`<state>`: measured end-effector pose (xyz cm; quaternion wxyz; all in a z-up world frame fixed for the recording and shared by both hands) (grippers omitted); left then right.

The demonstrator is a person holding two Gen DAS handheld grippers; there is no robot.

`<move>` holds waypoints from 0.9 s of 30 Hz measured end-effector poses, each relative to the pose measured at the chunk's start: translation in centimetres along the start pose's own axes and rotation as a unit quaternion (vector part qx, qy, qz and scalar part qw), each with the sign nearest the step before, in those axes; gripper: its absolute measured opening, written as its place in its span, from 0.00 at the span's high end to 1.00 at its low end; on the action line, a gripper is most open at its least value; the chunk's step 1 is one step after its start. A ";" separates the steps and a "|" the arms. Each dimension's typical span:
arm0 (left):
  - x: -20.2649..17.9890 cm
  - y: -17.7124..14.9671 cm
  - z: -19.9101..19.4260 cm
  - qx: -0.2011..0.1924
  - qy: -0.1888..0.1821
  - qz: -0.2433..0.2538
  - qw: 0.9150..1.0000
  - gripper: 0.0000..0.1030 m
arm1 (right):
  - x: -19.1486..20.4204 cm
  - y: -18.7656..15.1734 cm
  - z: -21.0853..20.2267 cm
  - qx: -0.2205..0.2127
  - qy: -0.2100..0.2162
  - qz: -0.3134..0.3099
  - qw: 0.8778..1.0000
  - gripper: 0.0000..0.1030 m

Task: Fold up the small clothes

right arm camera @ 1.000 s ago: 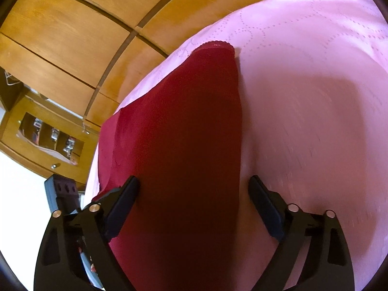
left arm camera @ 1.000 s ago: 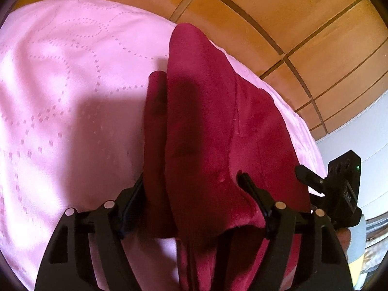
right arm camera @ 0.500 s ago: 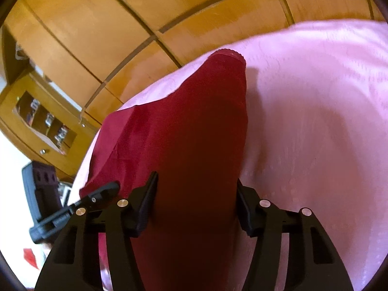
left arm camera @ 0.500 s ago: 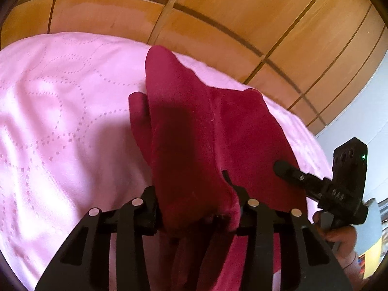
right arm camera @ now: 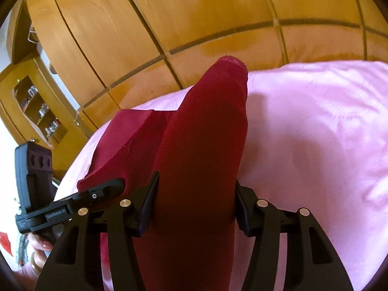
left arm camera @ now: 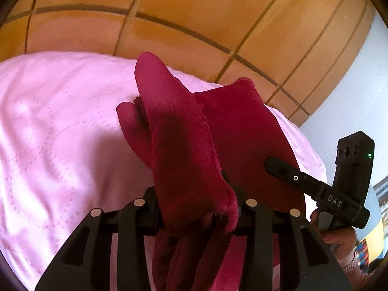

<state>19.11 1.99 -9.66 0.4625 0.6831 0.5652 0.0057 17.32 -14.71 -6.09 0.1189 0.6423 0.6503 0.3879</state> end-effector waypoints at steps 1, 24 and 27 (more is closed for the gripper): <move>-0.7 0.2 0.2 0.000 -0.002 0.009 1.000 0.62 | -0.1 0.2 -0.2 -0.005 -0.004 -0.001 1.000 0.47; -14.1 4.8 12.8 0.051 -0.061 0.130 0.988 0.62 | -14.5 2.7 -6.2 -0.089 -0.107 0.064 0.988 0.47; -15.2 5.4 14.5 0.055 -0.064 0.134 0.987 0.62 | -16.5 3.1 -6.2 -0.096 -0.120 0.075 0.985 0.47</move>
Point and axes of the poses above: each gripper's, at about its wrist camera, not at the fingertips, and z roughly the way its jaws point, x to its left, y to its top, the point moved 6 cm from there along z, roughly the way its jaws point, and after that the axes turned 6 degrees about -y, right-handed, at the moved point
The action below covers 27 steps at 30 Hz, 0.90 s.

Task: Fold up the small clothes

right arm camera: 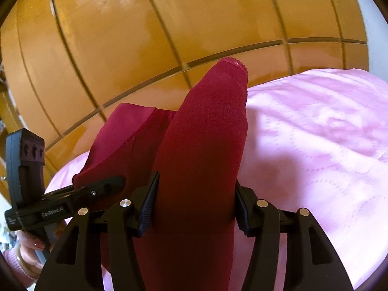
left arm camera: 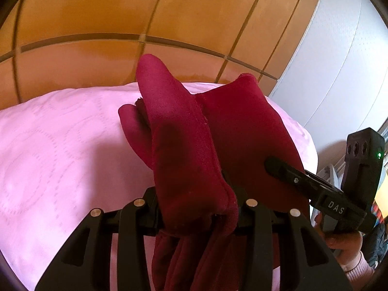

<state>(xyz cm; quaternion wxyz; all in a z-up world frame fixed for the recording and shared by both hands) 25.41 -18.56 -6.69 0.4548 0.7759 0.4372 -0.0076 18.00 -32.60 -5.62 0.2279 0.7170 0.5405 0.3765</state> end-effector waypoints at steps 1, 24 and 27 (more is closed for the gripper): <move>-0.2 0.2 0.4 0.000 0.000 0.001 1.000 0.62 | -0.6 0.2 0.2 -0.003 -0.006 0.002 1.000 0.47; 4.1 0.3 7.2 0.013 0.063 -0.013 0.998 0.42 | -6.4 -1.2 5.8 0.017 -0.069 0.032 0.997 0.40; 4.0 0.1 6.4 0.008 0.067 -0.021 0.998 0.39 | -6.3 -1.2 5.5 0.016 -0.077 0.026 0.997 0.36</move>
Point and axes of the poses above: each gripper's, at about its wrist camera, not at the fingertips, and z roughly the way its jaws point, x to its left, y to its top, the point moved 6 cm from there along z, roughly the way its jaws point, and after that the axes turned 6 degrees about -y, right-handed, at the moved point
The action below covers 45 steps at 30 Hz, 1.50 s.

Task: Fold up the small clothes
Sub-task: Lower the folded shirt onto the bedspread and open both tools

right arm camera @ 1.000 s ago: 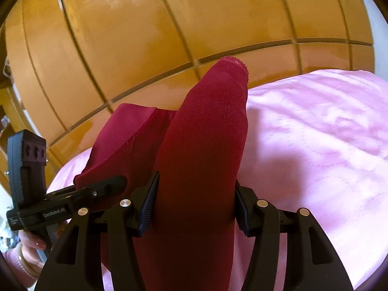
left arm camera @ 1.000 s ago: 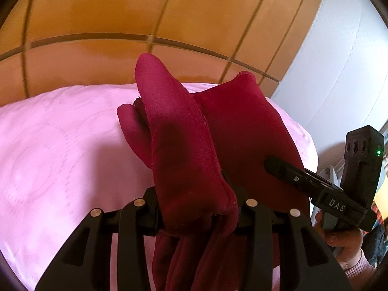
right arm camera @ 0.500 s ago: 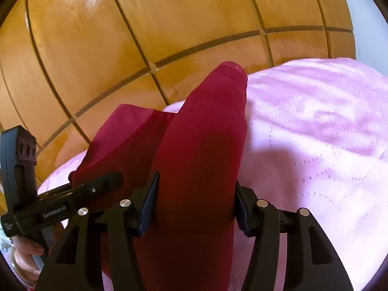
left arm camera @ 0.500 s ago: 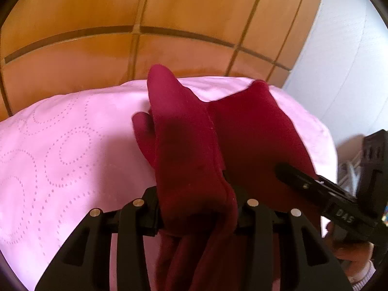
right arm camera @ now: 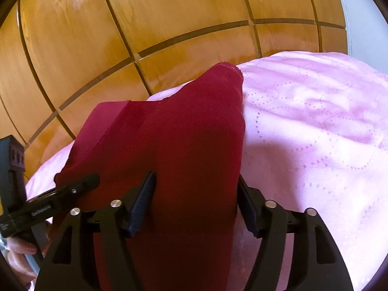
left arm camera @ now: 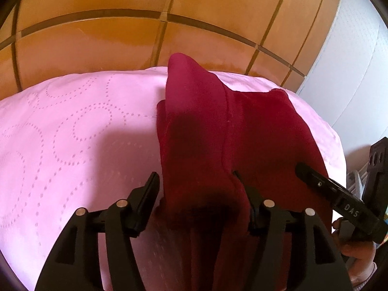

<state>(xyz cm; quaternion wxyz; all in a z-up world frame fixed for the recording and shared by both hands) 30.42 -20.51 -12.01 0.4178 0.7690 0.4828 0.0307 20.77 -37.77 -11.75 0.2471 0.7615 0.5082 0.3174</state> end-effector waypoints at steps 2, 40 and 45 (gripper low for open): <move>-0.2 -0.4 -1.1 -0.005 0.005 -0.001 1.000 0.39 | 0.0 0.1 -0.2 0.001 -0.003 -0.002 1.000 0.27; 2.1 3.2 2.9 -0.002 0.103 -0.049 0.993 0.12 | -3.3 5.1 5.0 0.023 -0.152 -0.039 0.987 0.08; 1.8 0.5 0.0 -0.012 0.102 -0.063 0.993 0.03 | -3.0 4.6 1.6 0.010 -0.157 -0.033 0.987 0.04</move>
Point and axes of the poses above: each gripper's, at about its wrist camera, not at the fingertips, and z roughly the way its jaws point, x to its left, y to its top, the point moved 6 cm from there along z, roughly the way its jaws point, and after that the axes turned 6 degrees about -y, right-handed, at the moved point
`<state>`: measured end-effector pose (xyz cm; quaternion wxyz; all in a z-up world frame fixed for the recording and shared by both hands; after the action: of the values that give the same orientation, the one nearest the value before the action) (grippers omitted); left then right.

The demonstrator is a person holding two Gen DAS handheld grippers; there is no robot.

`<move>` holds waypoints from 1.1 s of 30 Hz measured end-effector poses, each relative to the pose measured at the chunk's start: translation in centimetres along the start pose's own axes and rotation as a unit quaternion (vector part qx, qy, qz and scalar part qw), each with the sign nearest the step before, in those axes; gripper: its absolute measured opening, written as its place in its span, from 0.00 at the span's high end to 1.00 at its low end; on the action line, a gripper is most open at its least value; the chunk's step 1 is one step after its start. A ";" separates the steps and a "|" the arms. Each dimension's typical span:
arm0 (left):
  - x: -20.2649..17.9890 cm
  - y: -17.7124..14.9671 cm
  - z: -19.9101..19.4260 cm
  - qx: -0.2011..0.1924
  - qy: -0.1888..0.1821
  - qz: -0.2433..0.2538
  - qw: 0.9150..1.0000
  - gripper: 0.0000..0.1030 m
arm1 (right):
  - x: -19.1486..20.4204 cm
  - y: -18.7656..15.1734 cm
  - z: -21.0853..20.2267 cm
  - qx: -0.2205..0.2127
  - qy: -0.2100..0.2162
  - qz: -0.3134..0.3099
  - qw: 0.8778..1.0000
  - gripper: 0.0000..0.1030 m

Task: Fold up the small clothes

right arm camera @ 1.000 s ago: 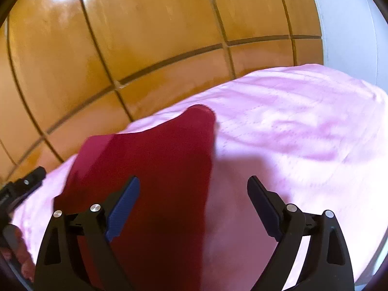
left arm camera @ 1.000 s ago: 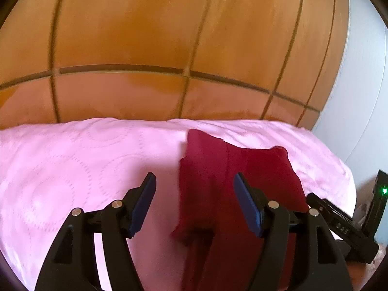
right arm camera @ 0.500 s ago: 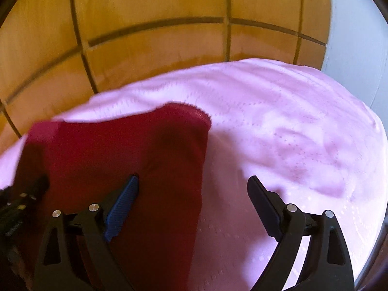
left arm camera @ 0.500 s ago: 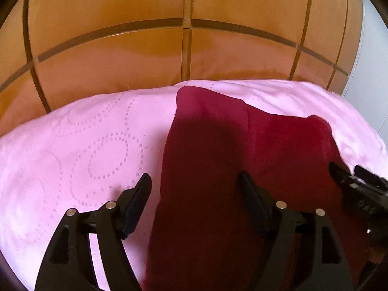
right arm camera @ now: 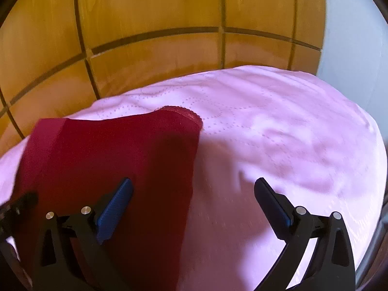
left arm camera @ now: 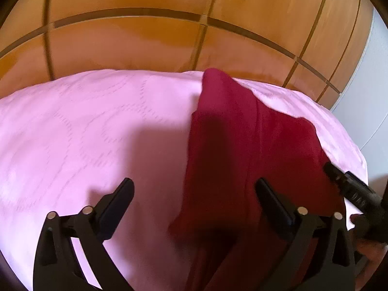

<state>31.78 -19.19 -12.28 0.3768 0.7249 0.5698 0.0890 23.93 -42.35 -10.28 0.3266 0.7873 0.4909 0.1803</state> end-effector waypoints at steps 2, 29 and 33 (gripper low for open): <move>0.2 -1.2 -1.2 -0.007 -0.005 -0.002 1.000 0.02 | -0.1 -0.9 -1.3 0.007 0.011 0.009 1.000 0.04; -0.3 -8.2 -11.1 -0.034 0.108 0.073 0.991 0.02 | 0.4 -9.6 -10.9 0.036 0.026 0.019 0.999 0.04; -0.5 -8.6 -11.9 -0.037 0.117 0.073 0.990 0.02 | 0.7 -10.8 -12.4 0.027 0.035 0.018 0.999 0.04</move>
<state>18.46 -13.73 -9.40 0.3272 0.7344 0.5520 0.2213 9.64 -34.28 -8.87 0.2846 0.7981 0.4919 0.2001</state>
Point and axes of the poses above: each gripper's, at about its wrist camera, not at the fingertips, and z roughly the way its jaws point, x to its left, y to its top, the point moved 6 cm from there along z, roughly the way its jaws point, and after that the axes turned 6 degrees about -y, right-handed, at the moved point
